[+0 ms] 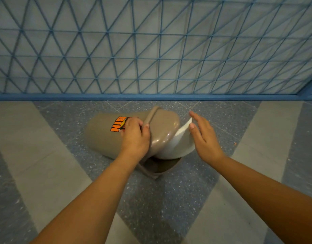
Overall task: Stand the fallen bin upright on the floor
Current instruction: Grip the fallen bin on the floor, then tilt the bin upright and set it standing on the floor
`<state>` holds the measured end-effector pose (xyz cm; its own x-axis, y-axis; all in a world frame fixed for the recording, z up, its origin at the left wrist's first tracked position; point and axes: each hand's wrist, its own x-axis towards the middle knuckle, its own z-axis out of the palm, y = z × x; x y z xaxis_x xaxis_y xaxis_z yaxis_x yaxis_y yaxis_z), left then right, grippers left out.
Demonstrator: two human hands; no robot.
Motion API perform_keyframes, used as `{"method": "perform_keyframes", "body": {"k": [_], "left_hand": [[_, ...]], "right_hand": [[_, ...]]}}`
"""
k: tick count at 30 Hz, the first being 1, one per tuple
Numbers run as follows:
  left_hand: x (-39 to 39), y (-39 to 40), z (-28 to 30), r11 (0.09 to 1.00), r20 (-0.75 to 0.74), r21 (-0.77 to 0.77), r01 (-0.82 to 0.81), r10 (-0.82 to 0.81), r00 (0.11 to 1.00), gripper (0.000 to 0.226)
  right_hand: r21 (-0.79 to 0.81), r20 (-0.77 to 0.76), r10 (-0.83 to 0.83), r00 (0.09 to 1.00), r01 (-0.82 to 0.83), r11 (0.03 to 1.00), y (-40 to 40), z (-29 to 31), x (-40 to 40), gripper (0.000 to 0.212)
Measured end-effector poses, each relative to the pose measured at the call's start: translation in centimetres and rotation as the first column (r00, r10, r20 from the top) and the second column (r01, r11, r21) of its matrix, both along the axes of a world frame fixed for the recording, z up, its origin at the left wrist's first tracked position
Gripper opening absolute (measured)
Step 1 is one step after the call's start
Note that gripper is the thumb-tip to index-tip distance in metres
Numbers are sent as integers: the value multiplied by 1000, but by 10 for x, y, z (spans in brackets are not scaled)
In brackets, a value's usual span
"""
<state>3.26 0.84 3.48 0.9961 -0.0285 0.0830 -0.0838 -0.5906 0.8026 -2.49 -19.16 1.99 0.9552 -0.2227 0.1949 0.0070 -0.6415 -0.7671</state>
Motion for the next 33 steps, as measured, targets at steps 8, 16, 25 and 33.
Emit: {"method": "perform_keyframes", "body": {"k": [8,16,25,33], "left_hand": [[24,19,26,973,-114,-214,-89,66,991,16],[38,47,29,864,-303,-449,-227,92,949,28],[46,70,6,685,-457,-638,-352,32,889,25],[48,80,-4,687,-465,-634,-355,28,885,38]], "right_hand": [[134,28,29,999,-32,990,17,22,24,59],[221,89,18,996,-38,974,26,46,34,65],[477,62,115,991,-130,869,59,43,51,80],[390,58,85,995,-101,915,74,39,70,76]]}}
